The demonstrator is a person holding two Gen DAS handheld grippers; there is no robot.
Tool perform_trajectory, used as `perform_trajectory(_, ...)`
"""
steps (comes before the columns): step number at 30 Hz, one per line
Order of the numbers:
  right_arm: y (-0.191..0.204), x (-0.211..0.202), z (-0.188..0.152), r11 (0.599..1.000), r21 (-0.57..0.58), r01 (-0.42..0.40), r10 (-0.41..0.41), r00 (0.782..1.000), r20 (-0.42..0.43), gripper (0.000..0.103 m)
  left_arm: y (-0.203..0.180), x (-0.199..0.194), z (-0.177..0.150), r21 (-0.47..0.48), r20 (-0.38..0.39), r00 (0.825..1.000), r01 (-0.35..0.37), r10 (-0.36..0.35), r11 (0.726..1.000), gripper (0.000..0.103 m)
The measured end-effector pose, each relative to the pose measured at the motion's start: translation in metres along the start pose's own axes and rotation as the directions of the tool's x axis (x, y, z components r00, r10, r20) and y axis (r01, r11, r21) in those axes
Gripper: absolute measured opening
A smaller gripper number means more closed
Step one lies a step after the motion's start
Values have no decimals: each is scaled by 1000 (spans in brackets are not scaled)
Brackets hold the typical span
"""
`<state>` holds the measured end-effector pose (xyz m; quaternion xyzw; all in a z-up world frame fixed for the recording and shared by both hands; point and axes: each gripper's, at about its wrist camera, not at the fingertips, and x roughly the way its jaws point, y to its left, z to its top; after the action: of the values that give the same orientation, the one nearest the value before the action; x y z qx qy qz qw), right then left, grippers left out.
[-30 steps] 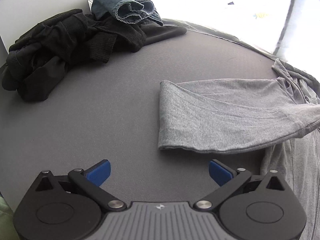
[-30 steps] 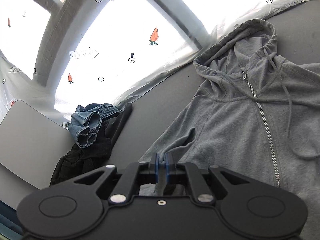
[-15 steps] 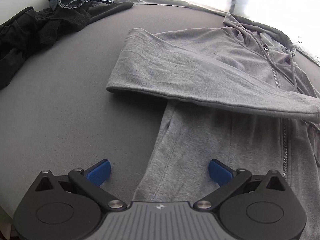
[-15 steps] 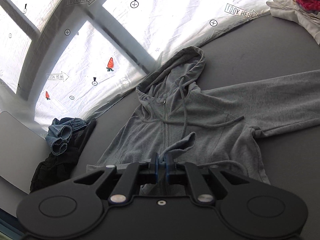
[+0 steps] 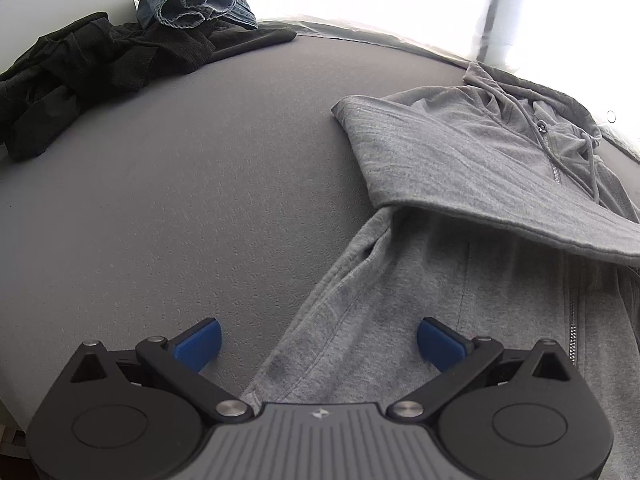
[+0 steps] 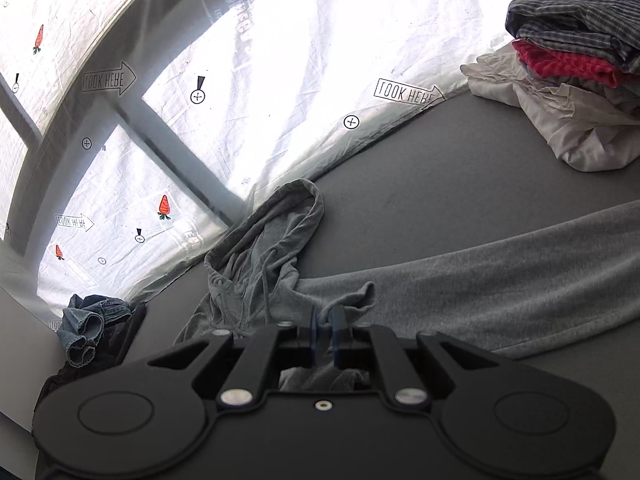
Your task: Fold clothes
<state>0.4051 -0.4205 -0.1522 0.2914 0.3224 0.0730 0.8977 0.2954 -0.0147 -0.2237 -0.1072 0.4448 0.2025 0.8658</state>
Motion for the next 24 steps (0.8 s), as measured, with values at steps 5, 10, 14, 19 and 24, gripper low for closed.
perform_trajectory(5, -13, 2, 17, 999, -11, 51, -51, 998, 49, 7, 0, 1, 4, -2, -21, 1000, 2, -2, 1000, 103)
perform_trajectory(10, -39, -4, 31, 992, 51, 113, -118, 988, 98, 7, 1, 3, 12, -2, -65, 998, 9, -9, 1000, 103)
perform_trajectory(14, -61, -10, 31, 981, 100, 168, -179, 977, 119, 7, 5, 6, 25, -21, -69, 997, -32, 30, 999, 103)
perform_trajectory(19, -88, -21, 32, 958, 176, 227, -253, 957, 142, 7, 18, 14, 48, -35, -61, 994, -89, 87, 995, 103)
perform_trajectory(24, -101, -33, 35, 939, 209, 274, -313, 932, 182, 7, 34, 28, 66, -71, -69, 985, -161, 156, 984, 103)
